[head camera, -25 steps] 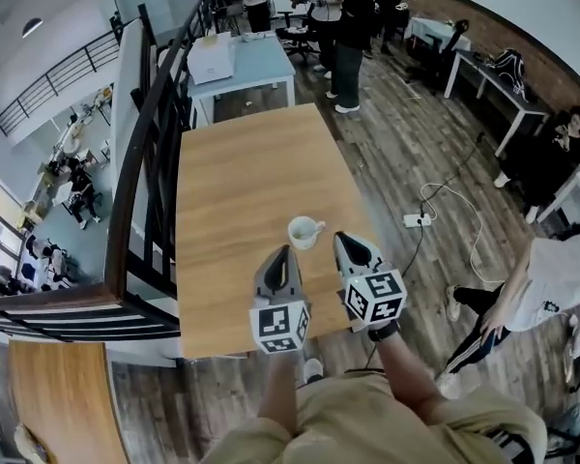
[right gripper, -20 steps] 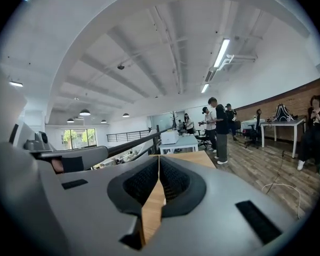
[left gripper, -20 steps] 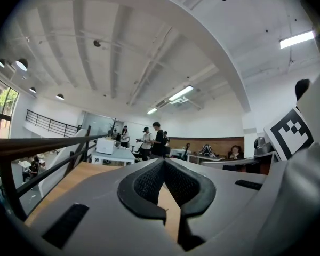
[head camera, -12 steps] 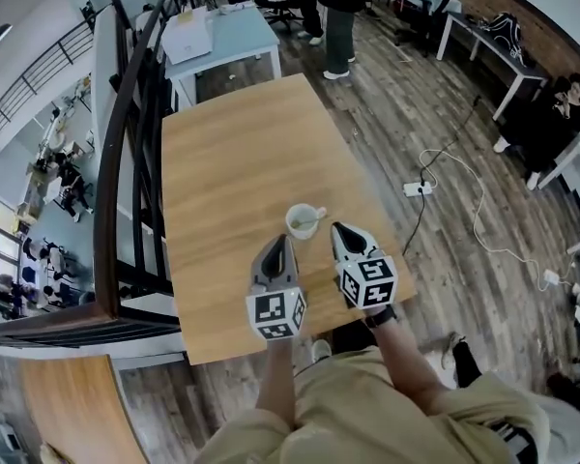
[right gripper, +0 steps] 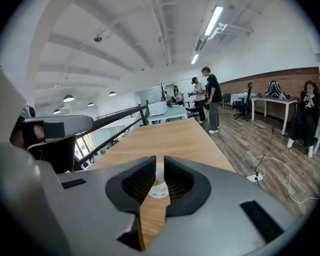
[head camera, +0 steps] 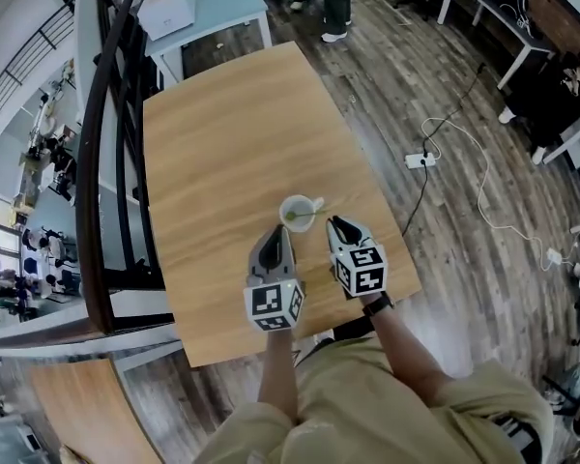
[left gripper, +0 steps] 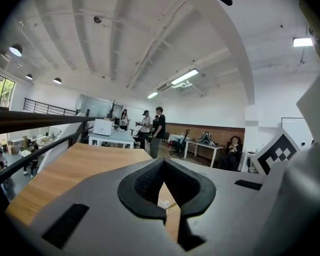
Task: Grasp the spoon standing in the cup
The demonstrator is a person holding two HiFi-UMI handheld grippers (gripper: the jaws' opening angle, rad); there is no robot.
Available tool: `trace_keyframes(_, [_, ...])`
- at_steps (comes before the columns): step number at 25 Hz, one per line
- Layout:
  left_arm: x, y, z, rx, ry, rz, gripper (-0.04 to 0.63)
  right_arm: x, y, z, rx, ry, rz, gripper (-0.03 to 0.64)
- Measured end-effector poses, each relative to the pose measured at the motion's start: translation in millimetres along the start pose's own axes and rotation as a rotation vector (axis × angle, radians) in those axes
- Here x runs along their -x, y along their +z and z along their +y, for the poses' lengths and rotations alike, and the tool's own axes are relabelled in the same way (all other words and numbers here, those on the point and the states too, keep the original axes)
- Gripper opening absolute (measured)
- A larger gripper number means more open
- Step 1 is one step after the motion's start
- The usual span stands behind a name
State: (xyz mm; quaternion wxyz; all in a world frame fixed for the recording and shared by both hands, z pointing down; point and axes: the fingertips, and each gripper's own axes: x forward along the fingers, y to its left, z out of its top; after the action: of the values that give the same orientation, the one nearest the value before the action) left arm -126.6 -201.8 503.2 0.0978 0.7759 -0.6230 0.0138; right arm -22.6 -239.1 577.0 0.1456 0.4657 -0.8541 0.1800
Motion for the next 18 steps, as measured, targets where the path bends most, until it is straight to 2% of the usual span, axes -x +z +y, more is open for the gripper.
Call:
trace_keyframes(4, [-20.0, -10.9, 4.6, 0.013, 0.003, 0.024, 0.002, -22.2, -16.8, -11.7, -0.020, 0.014, 0.059, 0.023])
trace_keyframes(7, [-31.2, -20.3, 10.1, 0.027, 0.011, 0.047, 0.002, -37.6, -30.6, -16.3, -0.038, 0.024, 0.109, 0.110])
trace_keyframes(8, [-34.3, -23.1, 11.8, 0.031, 0.013, 0.054, 0.002, -42.5, -35.7, -17.5, -0.046, 0.025, 0.124, 0.121])
trace_keyframes(18, [-60.9, -46.6, 32.7, 0.068, 0.037, 0.114, 0.002, -91.5, -68.5, -23.2, -0.205, 0.057, 0.180, 0.145])
